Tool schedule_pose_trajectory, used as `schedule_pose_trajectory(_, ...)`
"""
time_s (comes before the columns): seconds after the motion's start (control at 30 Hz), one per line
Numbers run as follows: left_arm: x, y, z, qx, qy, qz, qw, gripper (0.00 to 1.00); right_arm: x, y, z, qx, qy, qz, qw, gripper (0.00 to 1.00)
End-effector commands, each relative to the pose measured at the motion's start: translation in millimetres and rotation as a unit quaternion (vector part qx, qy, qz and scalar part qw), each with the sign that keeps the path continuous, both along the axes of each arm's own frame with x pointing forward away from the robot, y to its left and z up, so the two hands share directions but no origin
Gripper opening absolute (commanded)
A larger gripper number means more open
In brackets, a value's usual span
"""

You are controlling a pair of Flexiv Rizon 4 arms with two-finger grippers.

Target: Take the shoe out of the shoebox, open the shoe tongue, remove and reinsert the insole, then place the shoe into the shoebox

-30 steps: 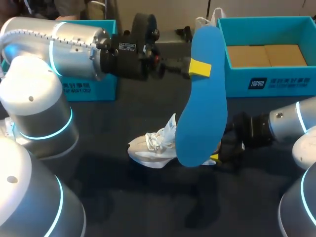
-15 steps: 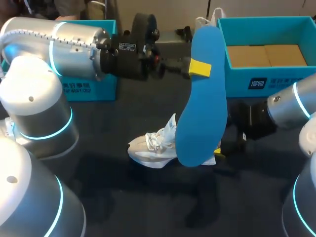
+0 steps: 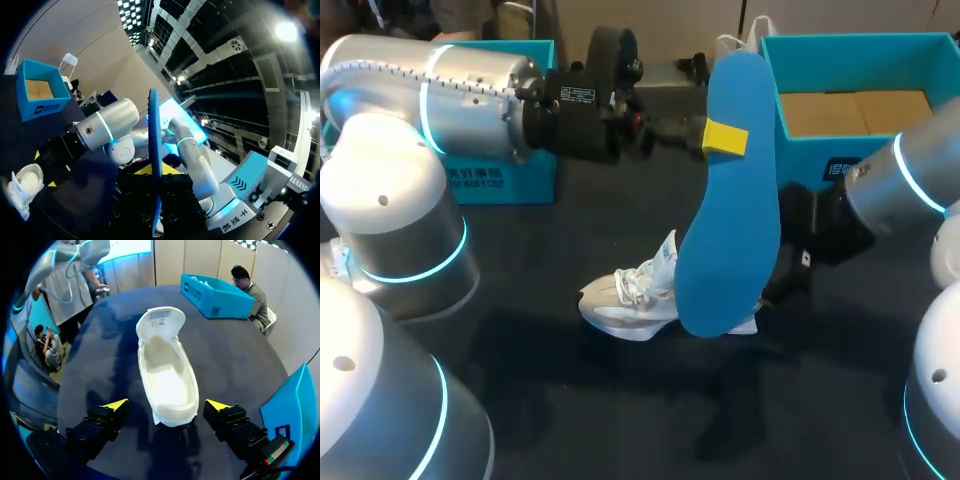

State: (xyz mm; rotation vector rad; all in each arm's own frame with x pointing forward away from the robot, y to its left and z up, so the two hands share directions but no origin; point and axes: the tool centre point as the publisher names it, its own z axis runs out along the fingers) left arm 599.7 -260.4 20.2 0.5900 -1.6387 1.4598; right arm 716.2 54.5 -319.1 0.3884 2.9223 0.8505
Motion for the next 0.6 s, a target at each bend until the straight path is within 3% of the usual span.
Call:
schedule_pose_trajectory(0.03,0.3,-2,0,0.001,0.0,0.0,1.0,0.0,-2.4,3,5,-0.129,0.032,-0.014,0.991,1.0)
schedule_pose_trajectory(0.6,0.3,-2,0,0.001,0.0,0.0,1.0,0.0,1.3,3,15,-0.176,0.045,-0.023,0.983,1.0)
